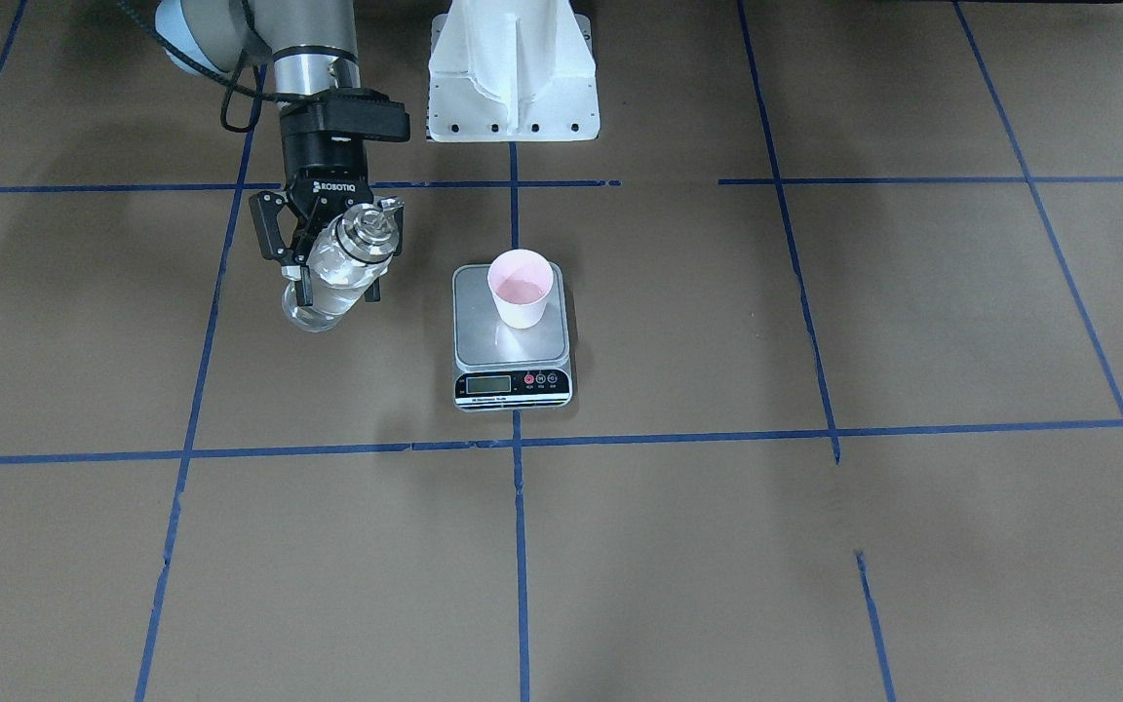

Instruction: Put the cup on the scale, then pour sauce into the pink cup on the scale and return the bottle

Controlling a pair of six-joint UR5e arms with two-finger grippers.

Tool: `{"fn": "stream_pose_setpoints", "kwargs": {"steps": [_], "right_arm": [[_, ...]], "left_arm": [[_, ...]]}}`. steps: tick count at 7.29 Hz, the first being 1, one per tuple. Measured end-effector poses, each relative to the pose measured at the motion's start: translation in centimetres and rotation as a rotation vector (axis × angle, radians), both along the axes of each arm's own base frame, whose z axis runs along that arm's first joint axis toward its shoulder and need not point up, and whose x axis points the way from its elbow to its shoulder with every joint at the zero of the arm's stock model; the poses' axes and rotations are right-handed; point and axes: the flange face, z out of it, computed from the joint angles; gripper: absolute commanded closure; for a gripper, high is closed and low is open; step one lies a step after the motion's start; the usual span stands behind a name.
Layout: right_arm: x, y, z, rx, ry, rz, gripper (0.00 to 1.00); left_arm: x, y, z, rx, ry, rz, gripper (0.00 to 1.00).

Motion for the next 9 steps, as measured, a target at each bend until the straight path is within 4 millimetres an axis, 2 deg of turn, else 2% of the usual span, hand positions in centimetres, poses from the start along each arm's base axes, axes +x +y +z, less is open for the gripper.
{"fn": "stream_pose_setpoints", "kwargs": {"steps": [1,3,6,9], "right_arm": [[-1.5,2.0,-0.2,0.078,0.098,0.042,1.0],[-3.4,3.6,1.1,0.142,0.254,0.076,1.0],[-4.6,3.4,3.0,0.208,0.59,0.098,1.0],[-5.5,3.2,3.5,0.228,0.749,0.11,1.0]], "left_arm": [[0.0,-0.2,0.2,-0.002,-0.001,-0.001,0.0],[0.0,-0.5,0.7,-0.001,-0.002,-0.002,0.0],[0.0,-0.6,1.0,-0.002,-0.003,-0.001,0.0],[0.1,-0.7,0.9,0.0,-0.004,-0.002,0.0]]}}
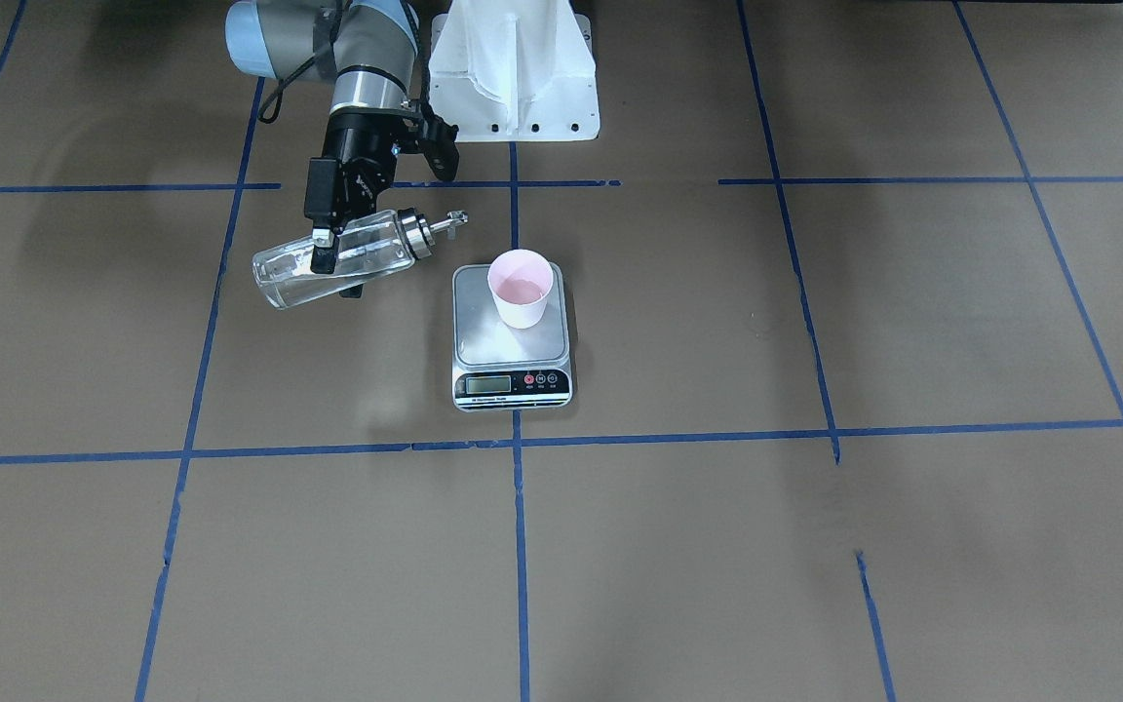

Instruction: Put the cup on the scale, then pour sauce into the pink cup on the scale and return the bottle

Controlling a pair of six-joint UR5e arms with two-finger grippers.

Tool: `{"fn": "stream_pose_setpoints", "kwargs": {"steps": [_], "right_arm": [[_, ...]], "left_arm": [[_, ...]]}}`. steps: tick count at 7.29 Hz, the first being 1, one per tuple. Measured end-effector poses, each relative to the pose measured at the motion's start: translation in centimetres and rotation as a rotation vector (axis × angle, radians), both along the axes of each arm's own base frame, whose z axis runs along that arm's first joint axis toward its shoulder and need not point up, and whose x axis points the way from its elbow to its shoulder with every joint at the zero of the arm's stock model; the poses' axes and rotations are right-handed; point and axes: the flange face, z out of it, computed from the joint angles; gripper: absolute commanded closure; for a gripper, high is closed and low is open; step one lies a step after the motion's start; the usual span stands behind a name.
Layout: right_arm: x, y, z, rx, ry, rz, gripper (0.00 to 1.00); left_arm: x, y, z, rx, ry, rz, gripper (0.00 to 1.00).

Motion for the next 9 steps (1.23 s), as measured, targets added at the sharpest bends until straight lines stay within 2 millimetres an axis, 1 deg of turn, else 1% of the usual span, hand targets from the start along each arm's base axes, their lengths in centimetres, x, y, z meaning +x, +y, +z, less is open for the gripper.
{"fn": "stream_pose_setpoints", "kwargs": {"steps": [3,4,7,9], "right_arm": [[-1.1,-0.2,-1.4,0.015,0.072,0.02,1.0],[-1.3,-0.4,-1.5,0.021,0.104,0.03,1.0],[-1.2,-0.6,-1.7,0.047,0.213,0.046,1.0],[-1.5,-1.0,-1.2,0.061,0.276,0.059,1.0]], "left_arm": [[0.1,-0.3,0.3,-0.008,-0.001,-0.001,0.0],[0.1,-0.6,0.5,-0.01,-0.001,-0.002,0.0],[0.2,-1.0,0.8,-0.007,-0.001,-0.004,0.0],[0.2,-1.2,0.7,-0.004,-0.001,-0.004,0.0]]}}
